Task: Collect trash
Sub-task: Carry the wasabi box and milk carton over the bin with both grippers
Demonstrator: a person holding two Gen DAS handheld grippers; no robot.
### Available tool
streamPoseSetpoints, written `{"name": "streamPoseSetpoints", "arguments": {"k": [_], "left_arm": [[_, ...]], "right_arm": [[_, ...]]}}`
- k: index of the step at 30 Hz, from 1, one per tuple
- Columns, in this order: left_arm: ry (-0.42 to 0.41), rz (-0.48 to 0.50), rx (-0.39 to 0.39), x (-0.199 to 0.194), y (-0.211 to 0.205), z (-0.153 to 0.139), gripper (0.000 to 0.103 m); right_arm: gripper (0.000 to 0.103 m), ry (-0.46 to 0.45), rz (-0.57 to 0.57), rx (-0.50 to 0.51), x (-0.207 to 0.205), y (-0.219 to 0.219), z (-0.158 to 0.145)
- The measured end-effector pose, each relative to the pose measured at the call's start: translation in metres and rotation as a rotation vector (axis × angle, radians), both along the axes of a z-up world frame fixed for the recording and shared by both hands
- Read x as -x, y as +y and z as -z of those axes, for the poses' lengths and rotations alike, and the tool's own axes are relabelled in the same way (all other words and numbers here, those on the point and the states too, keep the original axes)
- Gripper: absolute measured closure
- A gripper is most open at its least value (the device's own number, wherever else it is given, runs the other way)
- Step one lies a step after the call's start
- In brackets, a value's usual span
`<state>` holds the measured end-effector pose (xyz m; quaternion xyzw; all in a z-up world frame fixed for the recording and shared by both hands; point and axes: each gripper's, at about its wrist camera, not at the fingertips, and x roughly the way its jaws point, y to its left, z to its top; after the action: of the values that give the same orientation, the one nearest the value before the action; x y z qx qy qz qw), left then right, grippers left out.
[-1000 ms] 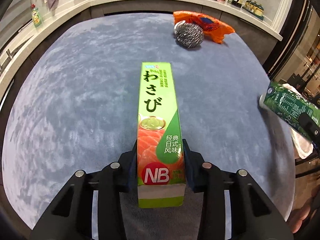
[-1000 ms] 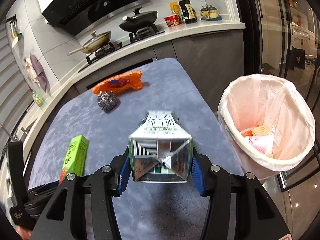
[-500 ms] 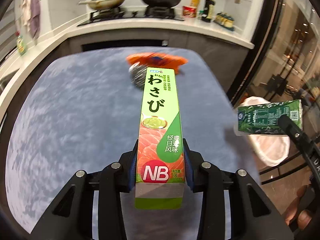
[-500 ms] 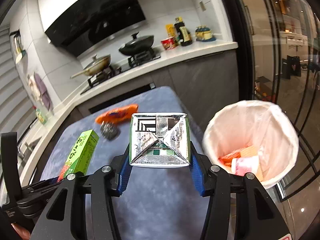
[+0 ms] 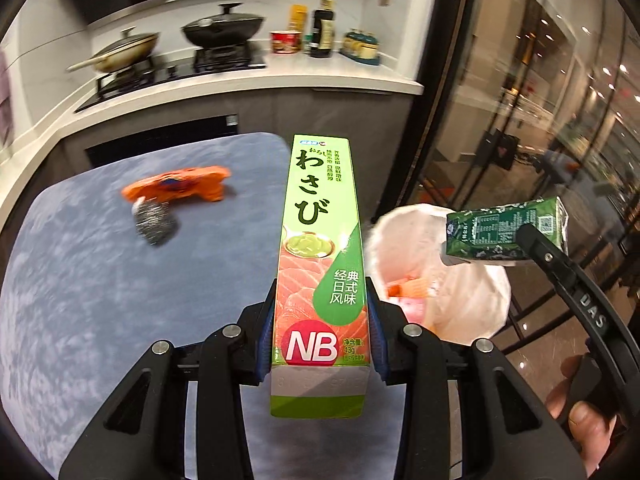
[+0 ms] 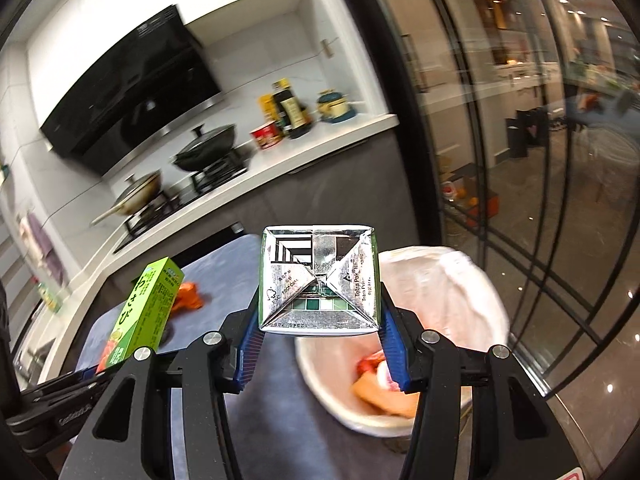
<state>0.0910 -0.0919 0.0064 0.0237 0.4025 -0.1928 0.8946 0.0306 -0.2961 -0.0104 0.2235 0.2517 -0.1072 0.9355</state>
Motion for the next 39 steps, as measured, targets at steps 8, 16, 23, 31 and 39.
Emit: {"name": "streamPoseSetpoints", "arguments": {"k": [8, 16, 23, 31, 39], "left_arm": [[0.037, 0.088, -0.014, -0.003, -0.051, 0.014, 0.066], [0.065, 0.136, -0.03, -0.006, -0.09, 0.026, 0.066], [0.087, 0.16, -0.06, -0.004, -0.112, 0.037, 0.066], [0.12, 0.168, -0.075, -0.006, -0.124, 0.047, 0.066], [0.121, 0.165, -0.081, -0.007, -0.129, 0.05, 0.064]], "right_arm": [[0.053, 0.025, 0.078, -0.028, 0.004, -0.043, 0.015], [0.053, 0.055, 0.106, -0.057, 0.002, -0.064, 0.03], [0.053, 0.072, 0.122, -0.077, 0.003, -0.078, 0.039], [0.052, 0.091, 0.127, -0.097, -0.001, -0.086, 0.047], [0.049, 0.102, 0.129, -0.118, -0.004, -0.089, 0.054]]}}
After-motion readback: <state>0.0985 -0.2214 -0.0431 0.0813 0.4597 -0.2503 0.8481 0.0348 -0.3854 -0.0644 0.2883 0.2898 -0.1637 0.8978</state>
